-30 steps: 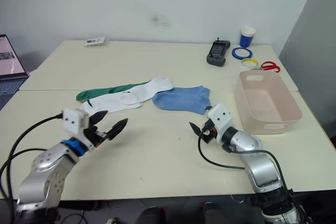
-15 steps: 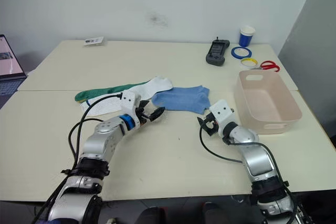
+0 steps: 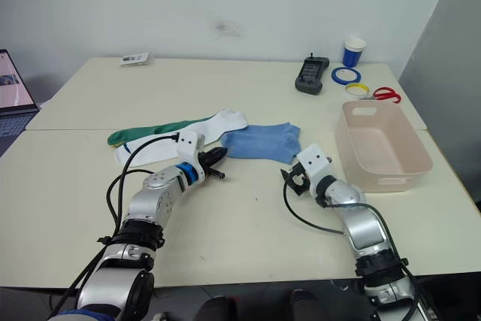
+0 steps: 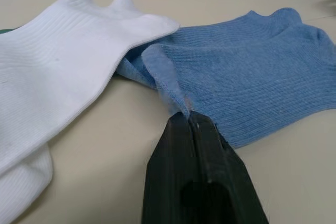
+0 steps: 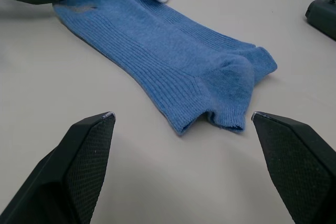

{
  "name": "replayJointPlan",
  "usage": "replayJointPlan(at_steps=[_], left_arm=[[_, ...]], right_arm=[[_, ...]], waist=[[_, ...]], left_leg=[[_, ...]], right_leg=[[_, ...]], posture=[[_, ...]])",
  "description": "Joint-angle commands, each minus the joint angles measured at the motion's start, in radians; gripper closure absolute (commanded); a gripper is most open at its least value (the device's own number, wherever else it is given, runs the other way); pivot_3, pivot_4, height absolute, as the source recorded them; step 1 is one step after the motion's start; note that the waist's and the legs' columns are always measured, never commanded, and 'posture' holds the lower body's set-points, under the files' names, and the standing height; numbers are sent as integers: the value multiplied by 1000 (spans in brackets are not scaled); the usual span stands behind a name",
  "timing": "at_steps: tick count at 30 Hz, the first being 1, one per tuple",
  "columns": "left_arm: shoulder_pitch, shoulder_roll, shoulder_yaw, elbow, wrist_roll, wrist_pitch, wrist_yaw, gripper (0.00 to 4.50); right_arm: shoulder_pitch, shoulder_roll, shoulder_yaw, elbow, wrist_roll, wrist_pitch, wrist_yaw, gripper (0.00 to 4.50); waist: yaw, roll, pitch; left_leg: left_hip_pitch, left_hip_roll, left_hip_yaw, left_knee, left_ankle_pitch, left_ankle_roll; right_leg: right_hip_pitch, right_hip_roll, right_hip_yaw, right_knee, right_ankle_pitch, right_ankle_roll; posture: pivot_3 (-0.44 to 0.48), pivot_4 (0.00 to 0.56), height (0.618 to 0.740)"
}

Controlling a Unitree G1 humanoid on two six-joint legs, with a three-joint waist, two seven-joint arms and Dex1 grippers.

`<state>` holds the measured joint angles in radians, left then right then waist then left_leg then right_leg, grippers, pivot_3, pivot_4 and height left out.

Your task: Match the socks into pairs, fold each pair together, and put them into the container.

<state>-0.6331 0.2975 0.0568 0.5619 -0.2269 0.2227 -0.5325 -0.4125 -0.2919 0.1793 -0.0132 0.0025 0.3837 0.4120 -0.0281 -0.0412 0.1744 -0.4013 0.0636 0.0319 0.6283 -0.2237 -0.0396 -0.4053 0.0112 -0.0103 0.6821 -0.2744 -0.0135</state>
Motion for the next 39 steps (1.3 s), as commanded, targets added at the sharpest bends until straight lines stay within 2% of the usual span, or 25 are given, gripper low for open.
replayJointPlan(at_steps=[1, 5, 13, 16, 20, 25, 29, 30, 31, 39], left_arm=[[24, -4, 10, -102, -21, 37, -7, 4453], [141, 42, 12, -301, -64, 172, -47, 4453], [479, 226, 143, -756, -306, 545, -138, 4453], [579, 295, 196, -820, -355, 595, -171, 4453], [656, 346, 223, -837, -361, 596, -192, 4453], [692, 358, 240, -850, -379, 594, -194, 4453], [688, 351, 233, -843, -364, 575, -182, 4453], [684, 347, 231, -842, -364, 573, -177, 4500], [683, 345, 226, -843, -362, 570, -174, 4500], [696, 345, 209, -849, -357, 555, -169, 4500]], right_arm=[[-18, 5, -7, -15, -3, -31, 2, 0], [-4, -9, -2, -41, 6, -41, 34, 0], [101, -89, -7, -251, 99, 38, 184, 0], [117, -86, -32, -300, 169, 119, 201, 0], [54, -43, -28, -236, 179, 210, 160, 0], [-39, -60, 76, -100, 112, 141, 219, 0], [-82, -39, 123, -15, 100, 179, 237, 0], [-87, -31, 130, 5, 93, 178, 234, 399], [-90, -16, 131, 21, 94, 183, 229, 598], [-115, 127, 67, 50, 161, 288, 179, 3506]], waist=[[0, 0, 0], [-4, 0, 0], [-4, 0, 0], [-3, 0, 0], [-2, 1, 0], [-2, 1, 0], [-1, 1, 0], [-1, 1, 0], [-1, 1, 0], [-2, 1, 0]], left_leg=[[0, 0, 0, 0, 0, 0], [0, 1, 0, 0, 0, 0], [1, 2, -1, -1, 0, 0], [2, 2, -2, -1, 0, 0], [2, 1, -3, -1, 0, 0], [1, 1, -2, -1, 0, 0], [1, 1, -2, -1, 0, 0], [1, 1, -2, -1, 0, 0], [1, 1, -2, -1, 0, 0], [1, 2, -3, -1, 0, 0]], right_leg=[[0, 0, 0, 0, 0, 0], [0, -1, 1, 0, 0, 0], [0, -4, 0, 0, 0, 0], [0, -5, 0, 0, 0, 0], [0, -5, 1, 0, 0, -1], [0, -5, 1, -1, 0, -1], [-1, -4, 0, -1, -1, -2], [-1, -4, 0, -1, 0, -2], [-1, -4, 0, -1, 0, -2], [-1, -4, 0, 0, 0, -2]], posture=[[0, 150, 740], [0, 150, 740], [0, 150, 740], [0, 150, 740], [0, 150, 740], [0, 150, 740], [0, 150, 740], [0, 150, 740], [0, 150, 740], [0, 150, 740]])
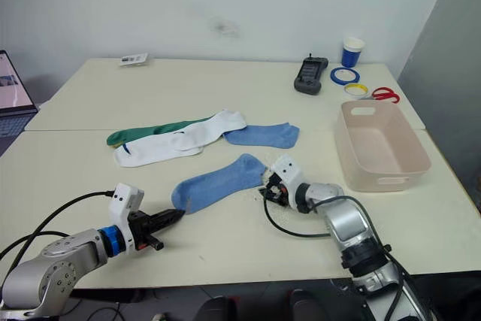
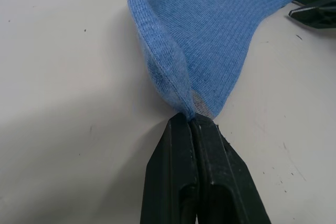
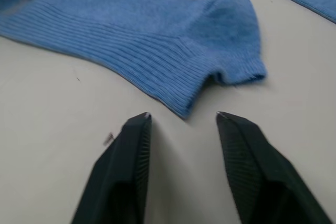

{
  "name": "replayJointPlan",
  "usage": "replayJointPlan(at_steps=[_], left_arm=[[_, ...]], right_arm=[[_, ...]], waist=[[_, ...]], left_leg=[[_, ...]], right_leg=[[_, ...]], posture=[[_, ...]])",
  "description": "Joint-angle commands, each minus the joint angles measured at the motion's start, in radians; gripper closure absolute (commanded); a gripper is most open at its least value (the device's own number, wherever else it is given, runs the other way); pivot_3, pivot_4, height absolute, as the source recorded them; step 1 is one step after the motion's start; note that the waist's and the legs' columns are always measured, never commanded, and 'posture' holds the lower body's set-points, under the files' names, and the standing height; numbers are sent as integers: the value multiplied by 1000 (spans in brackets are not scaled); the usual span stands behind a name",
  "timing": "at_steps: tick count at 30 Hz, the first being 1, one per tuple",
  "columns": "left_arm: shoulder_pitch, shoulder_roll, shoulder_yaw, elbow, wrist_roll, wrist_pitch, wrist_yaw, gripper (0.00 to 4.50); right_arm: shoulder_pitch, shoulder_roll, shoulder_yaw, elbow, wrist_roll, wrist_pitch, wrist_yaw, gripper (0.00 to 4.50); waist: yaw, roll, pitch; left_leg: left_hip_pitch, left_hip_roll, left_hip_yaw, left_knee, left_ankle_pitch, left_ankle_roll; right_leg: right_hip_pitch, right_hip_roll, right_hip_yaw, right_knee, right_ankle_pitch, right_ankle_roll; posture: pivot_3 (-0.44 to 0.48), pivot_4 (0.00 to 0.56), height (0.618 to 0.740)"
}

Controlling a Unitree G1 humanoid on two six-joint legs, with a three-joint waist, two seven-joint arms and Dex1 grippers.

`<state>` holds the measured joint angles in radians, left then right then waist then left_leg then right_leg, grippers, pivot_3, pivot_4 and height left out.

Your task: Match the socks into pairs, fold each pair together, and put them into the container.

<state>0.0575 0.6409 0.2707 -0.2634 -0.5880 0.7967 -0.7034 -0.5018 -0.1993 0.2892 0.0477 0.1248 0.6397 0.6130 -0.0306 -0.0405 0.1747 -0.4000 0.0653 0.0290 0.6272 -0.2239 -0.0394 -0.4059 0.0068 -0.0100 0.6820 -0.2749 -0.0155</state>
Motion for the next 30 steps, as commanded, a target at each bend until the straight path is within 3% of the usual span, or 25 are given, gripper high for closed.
replayJointPlan(at_steps=[1, 3, 10, 13, 18, 23, 28, 30], left_arm=[[7, 2, -6, -23, 5, -20, 1, 4500], [9, 4, -7, -22, 7, -23, 0, 4500], [21, 22, -23, -36, 14, -51, -29, 4500], [25, 8, -40, -68, 7, -84, -48, 4500], [-28, -8, -109, -50, 28, -93, -39, 4500], [-25, 13, -158, -55, 21, -69, -66, 4500], [-4, 65, -178, -57, 13, -50, -122, 4500], [-8, 78, -172, -45, 19, -64, -134, 4113]], right_arm=[[-27, 47, -54, -8, 47, 47, -30, 3893], [-28, 56, -62, -1, 48, 59, -38, 4474], [6, 10, -87, -75, 66, 104, -13, 4474], [73, -50, -108, -221, 114, 190, 5, 4474], [303, -170, -189, -576, 214, 389, -23, 4474], [413, -111, -283, -777, 314, 581, -115, 4474], [429, -72, -348, -810, 378, 702, -156, 4474], [425, -104, -359, -807, 399, 713, -140, 4500]], waist=[[1, 0, 0], [1, 0, 0], [1, 0, 0], [2, 0, 0], [14, 0, 0], [-4, 0, 0], [0, 1, 0], [0, 1, 0]], left_leg=[[0, 0, 0, 0, 0, 0], [0, 0, 0, 0, 0, 0], [0, -1, 0, 0, 0, 0], [-1, 0, 0, 0, 0, 0], [-1, 0, 0, -1, 0, 0], [0, -1, 0, -1, 0, 0], [0, -1, -1, -2, 0, 0], [0, -1, -1, -2, 0, 0]], right_leg=[[0, 0, 0, 0, 0, 0], [0, 0, 0, 0, 0, 0], [0, -1, 0, 0, 0, 0], [0, -1, 0, -1, 0, 0], [0, -5, -1, -1, -1, 1], [0, -4, 1, -1, 0, 1], [0, -1, -1, 0, -1, 0], [0, -1, 0, -1, -1, 0]], posture=[[0, 150, 740], [0, 150, 740], [0, 150, 740], [0, 150, 740], [0, 150, 740], [0, 150, 740], [0, 150, 740], [0, 150, 740]])
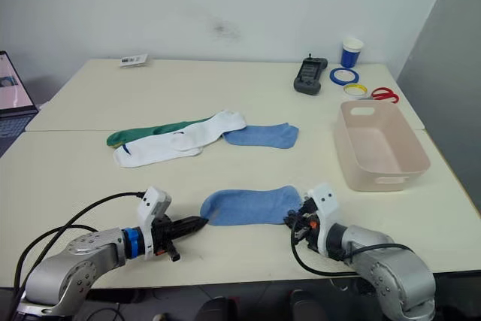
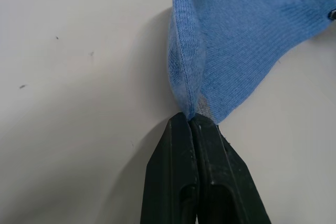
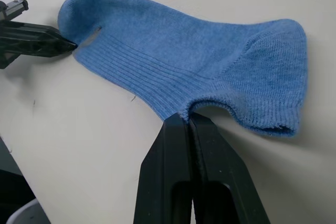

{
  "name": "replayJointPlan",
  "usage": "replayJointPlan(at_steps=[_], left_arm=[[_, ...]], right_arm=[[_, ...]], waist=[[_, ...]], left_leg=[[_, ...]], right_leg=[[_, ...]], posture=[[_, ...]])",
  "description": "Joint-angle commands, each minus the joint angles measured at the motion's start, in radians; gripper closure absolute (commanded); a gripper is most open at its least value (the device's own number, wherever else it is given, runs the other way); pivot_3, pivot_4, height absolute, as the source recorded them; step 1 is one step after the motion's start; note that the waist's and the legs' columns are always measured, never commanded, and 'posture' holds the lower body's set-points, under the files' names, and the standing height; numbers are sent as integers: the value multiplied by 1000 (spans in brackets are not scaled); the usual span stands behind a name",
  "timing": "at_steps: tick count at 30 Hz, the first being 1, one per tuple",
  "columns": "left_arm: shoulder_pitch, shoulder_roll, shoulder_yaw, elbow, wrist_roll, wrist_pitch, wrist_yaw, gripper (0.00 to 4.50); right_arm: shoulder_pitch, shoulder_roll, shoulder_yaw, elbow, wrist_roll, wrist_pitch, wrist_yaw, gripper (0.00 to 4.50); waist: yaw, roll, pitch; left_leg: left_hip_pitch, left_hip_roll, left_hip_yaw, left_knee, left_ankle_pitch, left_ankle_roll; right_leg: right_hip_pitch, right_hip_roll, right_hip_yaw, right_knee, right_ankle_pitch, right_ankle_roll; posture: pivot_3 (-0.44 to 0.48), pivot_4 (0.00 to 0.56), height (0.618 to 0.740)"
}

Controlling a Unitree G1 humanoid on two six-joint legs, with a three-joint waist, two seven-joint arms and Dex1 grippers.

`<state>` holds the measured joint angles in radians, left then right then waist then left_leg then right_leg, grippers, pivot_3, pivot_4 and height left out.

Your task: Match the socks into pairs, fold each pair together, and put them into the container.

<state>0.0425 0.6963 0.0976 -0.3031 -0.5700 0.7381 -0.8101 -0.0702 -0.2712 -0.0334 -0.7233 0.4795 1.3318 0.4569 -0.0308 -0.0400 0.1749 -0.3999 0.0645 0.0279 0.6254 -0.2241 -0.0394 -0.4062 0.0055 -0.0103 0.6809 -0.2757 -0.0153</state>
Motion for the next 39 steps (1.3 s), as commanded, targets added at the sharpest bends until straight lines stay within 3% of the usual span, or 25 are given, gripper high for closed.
replayJointPlan(at_steps=[1, 8, 9, 13, 16, 22, 28, 32, 35, 39], left_arm=[[6, 30, 4, -3, -5, -6, -42, 3881], [45, 104, 98, 51, 2, -40, -91, 1711], [66, 131, 117, 68, 15, -83, -128, 1352], [133, 202, 171, 72, 58, -335, -308, 1341], [105, 188, 142, 86, 178, -703, -393, 1341], [-130, 113, -73, 315, 446, -1324, -442, 1341], [-262, 79, -219, 519, 577, -1498, -408, 1341], [-317, 63, -266, 610, 656, -1541, -344, 1341], [-346, 60, -284, 638, 664, -1536, -317, 1964], [-366, 78, -301, 673, 681, -1539, -294, 3236]], right_arm=[[-9, -49, -44, -31, 58, 28, 26, 4038], [-23, -242, -116, -17, 166, 19, 149, 1757], [-13, -319, -103, -22, 163, -46, 215, 1382], [42, -582, 16, 39, -69, -611, 475, 11], [21, -637, 109, 194, -268, -1073, 559, 11], [-134, -567, 286, 478, -489, -1635, 607, 11], [-229, -531, 402, 654, -585, -1867, 646, 11], [-286, -505, 431, 762, -705, -1948, 583, 11], [-320, -480, 438, 815, -726, -1972, 556, 183], [-341, -463, 443, 836, -739, -1987, 539, 1321]], waist=[[0, 0, 0], [-1, 0, 0], [-1, 0, 0], [-1, 1, 1], [4, 1, 1], [18, 2, 1], [22, 2, 1], [24, 3, 0], [22, 5, -3], [22, 5, -3]], left_leg=[[0, 0, 0, 0, 0, 0], [0, -1, 0, 0, 0, 0], [0, -1, 0, -1, 0, 0], [0, 0, 1, -1, -1, 1], [0, 0, 1, -2, -1, 1], [0, -2, 3, 0, -1, 1], [-1, 0, 6, 1, -1, 1], [1, 0, 5, 1, -1, 1], [4, 0, 7, 1, -1, 1], [3, 0, 7, 1, 0, 1]], right_leg=[[0, 0, 0, 0, 0, 0], [0, -1, 0, 0, 0, 0], [0, 0, 0, 0, 0, -1], [-1, 1, -2, -1, -3, -5], [-1, 1, -4, -2, -5, -9], [1, 1, -1, -1, -2, -4], [1, 7, 2, -2, -2, -3], [2, 7, 2, 0, -1, -2], [3, 7, 3, 0, 0, -1], [3, 7, 3, 1, 0, -1]], posture=[[0, 150, 740], [0, 150, 740], [0, 150, 740], [0, 150, 740], [0, 150, 740], [0, 150, 740], [0, 150, 740], [0, 150, 740], [0, 150, 740], [0, 150, 740]])
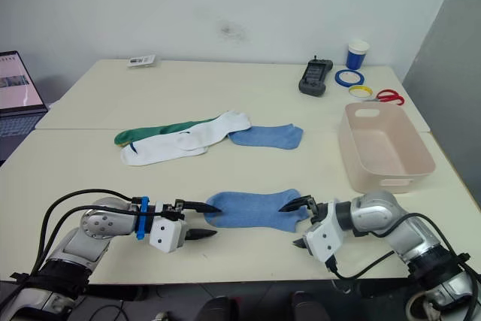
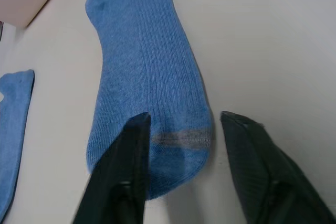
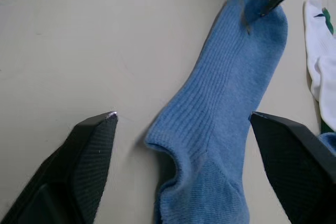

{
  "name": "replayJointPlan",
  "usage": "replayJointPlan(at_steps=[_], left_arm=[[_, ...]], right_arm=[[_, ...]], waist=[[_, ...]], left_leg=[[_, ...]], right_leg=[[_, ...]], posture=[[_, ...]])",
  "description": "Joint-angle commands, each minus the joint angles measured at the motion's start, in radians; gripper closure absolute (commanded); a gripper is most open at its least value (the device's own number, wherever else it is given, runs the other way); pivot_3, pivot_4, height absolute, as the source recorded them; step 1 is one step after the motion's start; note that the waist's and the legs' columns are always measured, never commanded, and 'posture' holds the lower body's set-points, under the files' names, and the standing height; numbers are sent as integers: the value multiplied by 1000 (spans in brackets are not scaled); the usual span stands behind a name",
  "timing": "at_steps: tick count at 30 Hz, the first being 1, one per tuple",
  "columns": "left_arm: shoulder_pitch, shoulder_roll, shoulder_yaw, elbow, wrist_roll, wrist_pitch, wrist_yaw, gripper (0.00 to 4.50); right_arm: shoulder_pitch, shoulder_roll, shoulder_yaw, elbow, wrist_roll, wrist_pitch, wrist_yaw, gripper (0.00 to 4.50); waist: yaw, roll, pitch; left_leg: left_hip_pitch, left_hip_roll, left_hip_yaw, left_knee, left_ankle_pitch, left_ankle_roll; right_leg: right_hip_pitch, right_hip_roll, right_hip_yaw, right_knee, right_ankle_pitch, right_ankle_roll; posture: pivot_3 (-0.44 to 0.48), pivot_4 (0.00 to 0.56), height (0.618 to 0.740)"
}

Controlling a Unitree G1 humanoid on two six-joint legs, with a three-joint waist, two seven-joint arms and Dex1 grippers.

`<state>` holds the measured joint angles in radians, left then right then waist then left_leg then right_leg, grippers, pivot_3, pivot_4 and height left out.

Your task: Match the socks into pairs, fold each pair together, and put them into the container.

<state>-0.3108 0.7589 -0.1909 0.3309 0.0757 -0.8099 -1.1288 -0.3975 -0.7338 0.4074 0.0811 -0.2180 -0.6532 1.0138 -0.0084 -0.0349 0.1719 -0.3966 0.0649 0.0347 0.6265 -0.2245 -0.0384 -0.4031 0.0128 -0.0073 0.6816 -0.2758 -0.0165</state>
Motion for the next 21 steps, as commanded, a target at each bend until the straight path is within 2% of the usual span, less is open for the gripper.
replayJointPlan(at_steps=[1, 4, 8, 9, 11, 15, 18, 20, 21], left_arm=[[-15, 18, -14, 49, 38, 12, 31, 3565], [-18, 12, -13, 64, 19, 38, 39, 4500], [-16, 7, -13, 47, -2, 69, 42, 4500], [-14, 6, -13, 44, -8, 69, 43, 4500], [-11, 2, -8, 31, -29, 75, 42, 4500], [78, 62, 4, -146, -251, 142, -83, 4500], [140, 129, 26, -352, -418, 341, -144, 4500], [187, 212, 45, -494, -552, 520, -190, 4500], [220, 284, 68, -578, -657, 664, -205, 4500]], right_arm=[[-18, 1, 5, 37, -43, -4, -19, 1686], [-31, 4, 10, 46, -40, -6, -18, 2857], [-32, 6, 9, 41, -19, -7, -9, 4323], [-30, 5, 8, 39, -15, -9, -7, 4469], [-27, 4, 4, 33, 10, -8, 0, 4469], [33, -37, -11, -162, 268, 175, 125, 4469], [63, -101, -34, -350, 444, 381, 203, 4469], [73, -151, -53, -454, 554, 526, 236, 4469], [79, -184, -72, -516, 651, 642, 236, 4469]], waist=[[0, 0, 0], [0, 0, 0], [0, 0, 0], [0, 0, 0], [0, 0, 0], [-2, 0, 0], [2, 1, 1], [2, 1, 2], [1, 1, 2]], left_leg=[[0, 0, 0, 0, 0, 0], [0, 0, 0, 0, 0, 0], [-1, 0, 0, 0, 0, 0], [-1, 0, 0, 0, 0, 0], [-1, 0, 0, 0, 0, 0], [-2, 1, 0, 1, 0, 0], [-3, 3, -2, 1, 0, 0], [-3, 3, -3, 1, 0, 0], [-3, 3, -3, 1, 0, 0]], right_leg=[[0, 0, 0, 0, 0, 0], [0, 0, 0, 0, 0, 0], [-1, 0, 0, 0, 0, 0], [-1, 0, 0, 0, 0, 0], [-1, 0, 0, 0, 0, 0], [-1, -1, 1, 0, 0, 0], [-2, -1, -1, 0, 0, 0], [-1, -1, -1, 1, 0, -1], [-1, -1, -1, 1, 0, -1]], posture=[[0, 150, 740], [0, 150, 740], [0, 150, 740], [0, 150, 740], [0, 150, 740], [0, 150, 740], [0, 150, 740], [0, 150, 740], [0, 150, 740]])
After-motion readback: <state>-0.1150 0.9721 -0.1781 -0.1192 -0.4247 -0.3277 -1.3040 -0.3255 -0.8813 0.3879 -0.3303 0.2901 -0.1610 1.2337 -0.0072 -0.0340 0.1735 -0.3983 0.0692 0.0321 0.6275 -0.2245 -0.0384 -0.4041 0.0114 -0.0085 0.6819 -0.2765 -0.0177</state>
